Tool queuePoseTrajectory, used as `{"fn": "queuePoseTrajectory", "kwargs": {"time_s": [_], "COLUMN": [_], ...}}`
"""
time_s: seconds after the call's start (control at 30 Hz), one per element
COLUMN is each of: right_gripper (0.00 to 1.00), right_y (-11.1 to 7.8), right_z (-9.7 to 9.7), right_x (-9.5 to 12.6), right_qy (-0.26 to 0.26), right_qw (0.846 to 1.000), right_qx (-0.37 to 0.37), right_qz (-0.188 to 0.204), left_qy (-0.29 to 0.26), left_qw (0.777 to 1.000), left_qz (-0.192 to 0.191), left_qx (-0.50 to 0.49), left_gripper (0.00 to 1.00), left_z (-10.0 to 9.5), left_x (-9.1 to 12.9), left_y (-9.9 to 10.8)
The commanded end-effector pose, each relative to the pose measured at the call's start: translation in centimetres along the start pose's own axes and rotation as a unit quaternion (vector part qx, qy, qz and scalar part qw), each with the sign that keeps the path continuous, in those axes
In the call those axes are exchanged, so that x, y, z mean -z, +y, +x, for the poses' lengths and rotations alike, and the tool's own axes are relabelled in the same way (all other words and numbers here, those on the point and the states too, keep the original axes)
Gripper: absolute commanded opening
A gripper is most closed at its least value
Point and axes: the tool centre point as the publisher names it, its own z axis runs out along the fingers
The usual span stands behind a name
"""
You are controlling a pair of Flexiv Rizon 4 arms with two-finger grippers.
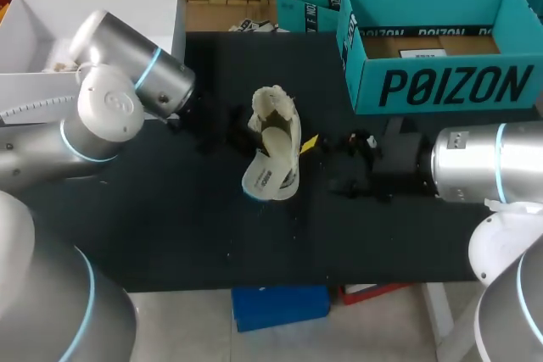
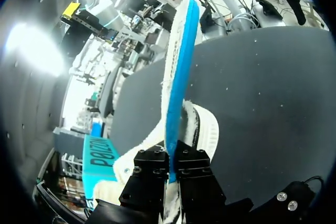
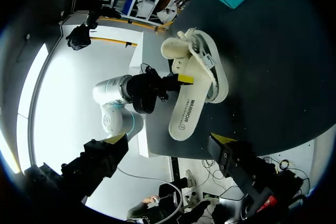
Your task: Take the shoe out of the shoebox, open the shoe tongue, remove and reinsert the insole, then place the shoe into the shoebox
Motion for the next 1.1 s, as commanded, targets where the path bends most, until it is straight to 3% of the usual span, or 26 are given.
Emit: {"fn": "queuePoseTrajectory", "kwargs": {"time_s": [0.03, 0.4, 0.5, 0.53, 0.57, 0.63, 0.7, 0.73, 1.1], "right_gripper": [1.0, 1.0, 1.0, 1.0, 1.0, 1.0, 1.0, 1.0, 1.0], "right_y": [0.0, 0.0, 0.0, 0.0, 0.0, 0.0, 0.0, 0.0, 0.0], "right_z": [0.1, 0.1, 0.1, 0.1, 0.1, 0.1, 0.1, 0.1, 0.1], "right_x": [0.0, 0.0, 0.0, 0.0, 0.0, 0.0, 0.0, 0.0, 0.0], "right_qy": [-0.001, -0.001, -0.001, -0.001, -0.001, -0.001, -0.001, -0.001, -0.001], "right_qw": [1.0, 1.0, 1.0, 1.0, 1.0, 1.0, 1.0, 1.0, 1.0], "right_qx": [0.0, 0.0, 0.0, 0.0, 0.0, 0.0, 0.0, 0.0, 0.0], "right_qz": [-0.001, -0.001, -0.001, -0.001, -0.001, -0.001, -0.001, -0.001, -0.001], "left_qy": [-0.003, -0.007, -0.005, -0.005, -0.003, -0.002, -0.002, -0.002, 0.004], "left_qw": [1.0, 1.0, 1.0, 1.0, 1.0, 1.0, 1.0, 1.0, 1.0], "left_qz": [-0.004, -0.017, -0.02, -0.021, -0.021, -0.022, -0.022, -0.02, -0.003], "left_qx": [0.002, 0.01, 0.012, 0.013, 0.013, 0.014, 0.015, 0.015, -0.012], "left_gripper": [0.0, 0.02, 0.06, 0.13, 0.31, 0.49, 0.86, 0.95, 0.94], "left_z": [-0.2, -1.1, -1.1, -1.1, -1.1, -1.0, -0.8, -0.8, -1.0], "left_x": [-0.7, -1.0, -0.9, -0.9, -0.9, -0.8, -0.6, -0.5, 0.7], "left_y": [0.9, 1.8, 1.8, 1.8, 1.8, 1.7, 1.3, 1.1, -2.0]}}
